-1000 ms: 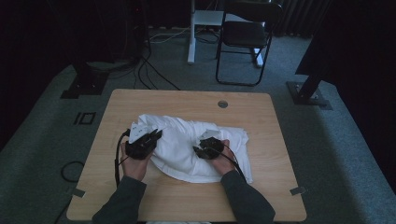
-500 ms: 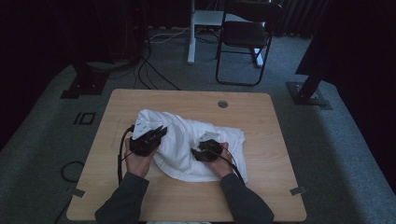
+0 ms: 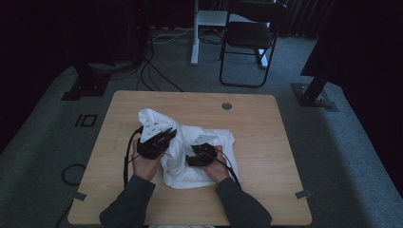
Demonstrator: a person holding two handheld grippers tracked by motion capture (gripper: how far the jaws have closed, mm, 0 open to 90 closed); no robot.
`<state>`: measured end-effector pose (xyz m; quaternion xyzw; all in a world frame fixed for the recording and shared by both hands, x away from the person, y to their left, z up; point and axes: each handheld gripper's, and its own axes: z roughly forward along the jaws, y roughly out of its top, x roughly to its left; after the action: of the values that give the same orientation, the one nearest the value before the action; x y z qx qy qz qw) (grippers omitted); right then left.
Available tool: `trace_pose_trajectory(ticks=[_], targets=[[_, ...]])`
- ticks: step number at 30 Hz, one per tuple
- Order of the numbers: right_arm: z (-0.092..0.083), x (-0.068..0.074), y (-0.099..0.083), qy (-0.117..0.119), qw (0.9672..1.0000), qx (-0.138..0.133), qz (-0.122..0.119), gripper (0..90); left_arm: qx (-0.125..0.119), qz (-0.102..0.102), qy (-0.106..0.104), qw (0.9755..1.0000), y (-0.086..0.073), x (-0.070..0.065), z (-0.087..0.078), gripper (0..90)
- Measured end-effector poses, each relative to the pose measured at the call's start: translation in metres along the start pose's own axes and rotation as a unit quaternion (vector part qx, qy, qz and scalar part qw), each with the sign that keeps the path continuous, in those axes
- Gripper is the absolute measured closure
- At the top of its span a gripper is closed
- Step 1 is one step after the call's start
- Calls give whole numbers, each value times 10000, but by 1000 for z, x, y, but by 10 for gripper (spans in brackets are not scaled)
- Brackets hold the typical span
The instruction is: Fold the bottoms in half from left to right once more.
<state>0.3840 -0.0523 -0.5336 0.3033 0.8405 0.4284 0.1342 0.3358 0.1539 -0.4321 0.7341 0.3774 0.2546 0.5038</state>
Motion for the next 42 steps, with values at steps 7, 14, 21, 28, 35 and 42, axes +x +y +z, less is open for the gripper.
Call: trace_pose_trajectory(ticks=[7, 14, 21, 28, 35, 42], targets=[[-8, -18, -36, -629, 9973, 343, 154, 373, -53, -79, -114, 9999, 3, 1, 1, 842], [16, -3, -21, -630, 9976, 187, 232, 380, -63, 42, -365, 9993, 12, -12, 7, 842], [-23, -23, -24, 237, 9940, -751, 757, 416, 77, 248, -430, 9987, 4, -22, 17, 841], [-22, -33, -50, -556, 9979, 24, 335, 538, 132, 294, -530, 9981, 4, -31, 24, 841], [-26, -42, -49, -201, 9981, 2, 578, 535, 318, 353, -789, 9958, 0, -49, 50, 840], [-80, -89, -61, -811, 9887, -366, 1205, 517, 669, 423, -956, 9923, -18, -64, 75, 837]])
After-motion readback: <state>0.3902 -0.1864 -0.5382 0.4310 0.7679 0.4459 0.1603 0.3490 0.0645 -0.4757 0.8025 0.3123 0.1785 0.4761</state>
